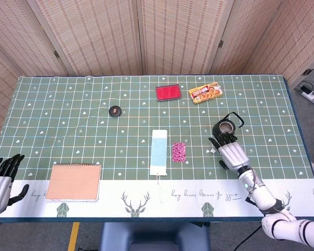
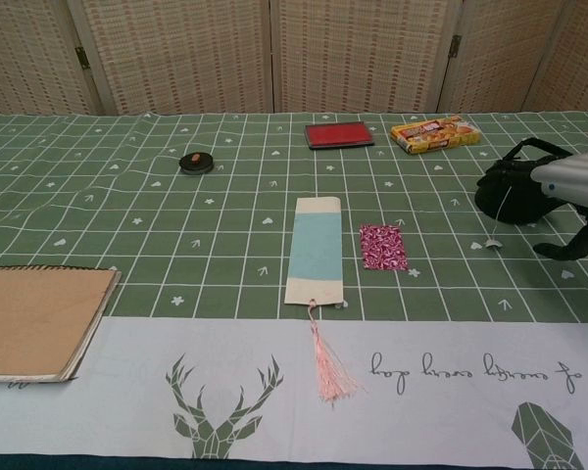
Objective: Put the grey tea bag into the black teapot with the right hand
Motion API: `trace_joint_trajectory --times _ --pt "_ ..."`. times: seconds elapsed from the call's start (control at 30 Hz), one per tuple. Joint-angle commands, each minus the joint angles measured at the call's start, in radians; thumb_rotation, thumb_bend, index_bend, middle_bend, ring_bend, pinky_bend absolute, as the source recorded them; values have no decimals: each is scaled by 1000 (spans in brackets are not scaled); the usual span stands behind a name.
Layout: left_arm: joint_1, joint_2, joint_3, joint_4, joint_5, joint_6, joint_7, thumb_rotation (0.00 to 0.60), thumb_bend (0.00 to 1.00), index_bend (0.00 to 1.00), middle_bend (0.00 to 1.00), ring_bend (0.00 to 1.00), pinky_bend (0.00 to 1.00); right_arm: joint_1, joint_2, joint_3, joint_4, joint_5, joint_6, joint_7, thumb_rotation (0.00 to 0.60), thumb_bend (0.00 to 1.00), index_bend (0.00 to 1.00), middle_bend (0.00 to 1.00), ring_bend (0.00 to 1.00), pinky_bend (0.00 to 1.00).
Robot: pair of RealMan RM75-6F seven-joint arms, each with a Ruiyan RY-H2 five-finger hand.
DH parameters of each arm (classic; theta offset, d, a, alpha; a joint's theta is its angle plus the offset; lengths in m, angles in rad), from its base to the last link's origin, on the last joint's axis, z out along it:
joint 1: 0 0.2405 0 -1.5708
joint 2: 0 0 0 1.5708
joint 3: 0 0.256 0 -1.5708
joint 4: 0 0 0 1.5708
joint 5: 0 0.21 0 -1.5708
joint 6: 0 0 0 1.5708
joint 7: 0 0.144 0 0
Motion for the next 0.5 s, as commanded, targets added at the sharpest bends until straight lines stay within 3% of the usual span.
trace_joint_trajectory --times 0.03,0.27,0.4,0.5 --pt "0 0 0 0 3 2 -1 600 342 0 37 75 6 -76 137 -8 -173 -91 150 39 600 407 0 0 0 0" --pt "4 -4 11 5 40 24 -4 600 342 0 37 75 6 -284 270 -117 -317 -225 432 -9 600 406 0 0 0 0" --pt "7 -2 25 2 76 37 -14 600 341 0 37 75 6 -392 256 -157 -273 -291 571 0 600 407 0 0 0 0" --pt "6 -7 31 6 104 50 -2 600 342 0 37 76 6 -446 224 -163 -200 -329 641 87 600 407 0 0 0 0"
